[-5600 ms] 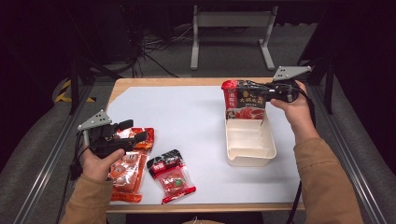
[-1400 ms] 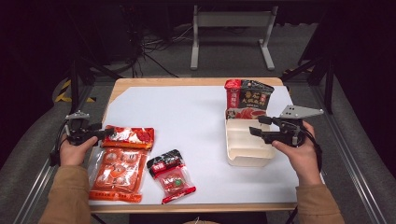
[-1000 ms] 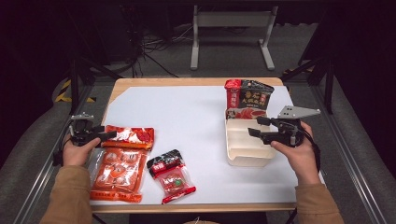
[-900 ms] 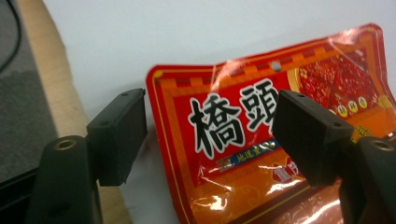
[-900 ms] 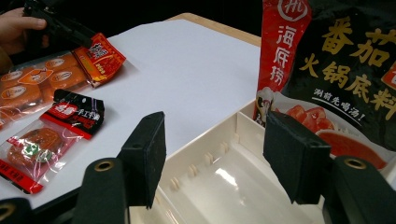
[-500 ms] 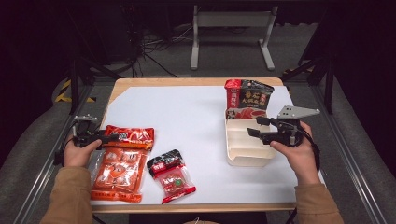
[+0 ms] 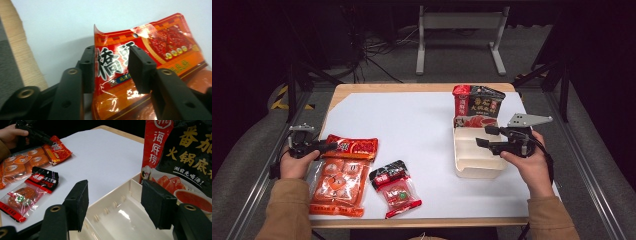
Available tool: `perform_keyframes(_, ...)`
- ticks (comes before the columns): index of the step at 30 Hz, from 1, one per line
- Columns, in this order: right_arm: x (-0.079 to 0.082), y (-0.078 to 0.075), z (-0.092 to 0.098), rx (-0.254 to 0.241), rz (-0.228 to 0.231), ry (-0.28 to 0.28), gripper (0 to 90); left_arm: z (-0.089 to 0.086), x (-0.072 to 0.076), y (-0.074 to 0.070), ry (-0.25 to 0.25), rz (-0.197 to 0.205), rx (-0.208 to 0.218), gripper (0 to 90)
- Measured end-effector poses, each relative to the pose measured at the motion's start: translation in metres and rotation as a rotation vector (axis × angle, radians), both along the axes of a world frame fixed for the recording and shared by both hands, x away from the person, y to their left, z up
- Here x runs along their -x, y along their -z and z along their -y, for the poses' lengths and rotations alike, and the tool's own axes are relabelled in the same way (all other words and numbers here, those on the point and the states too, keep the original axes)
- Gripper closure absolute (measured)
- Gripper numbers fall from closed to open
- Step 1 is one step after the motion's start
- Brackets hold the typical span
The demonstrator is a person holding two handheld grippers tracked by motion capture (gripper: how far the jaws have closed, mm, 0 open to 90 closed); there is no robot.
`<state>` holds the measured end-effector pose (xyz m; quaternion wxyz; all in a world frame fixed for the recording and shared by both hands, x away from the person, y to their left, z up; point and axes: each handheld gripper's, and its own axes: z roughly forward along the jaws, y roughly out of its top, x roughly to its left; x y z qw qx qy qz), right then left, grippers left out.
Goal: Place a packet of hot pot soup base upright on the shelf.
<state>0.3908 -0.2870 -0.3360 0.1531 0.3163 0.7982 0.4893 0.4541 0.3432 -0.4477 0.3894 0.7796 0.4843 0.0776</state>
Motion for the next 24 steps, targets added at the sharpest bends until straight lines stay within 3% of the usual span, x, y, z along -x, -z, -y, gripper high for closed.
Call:
perform_keyframes(5,0.0003,-0.0001,-0.0008,-0.001,-0.001,-0.005,39.7,0.0042,-0.0001,0.0024,-0.009,0.005,-0.060,68.5)
perform_keyframes(11,0.0006,0.0001,-0.0014,0.002,-0.002,-0.009,40.6,0.0059,0.0014,0.0019,-0.036,0.015,-0.097,85.9)
perform_keyframes(20,0.0022,-0.0006,-0.0021,-0.009,0.002,-0.021,47.5,0.0058,0.0032,0.0000,-0.045,0.024,-0.094,90.0)
perform_keyframes(24,0.0022,-0.0003,-0.0027,-0.015,-0.014,-0.024,48.9,0.0032,0.0055,-0.0045,-0.052,0.044,-0.074,90.0)
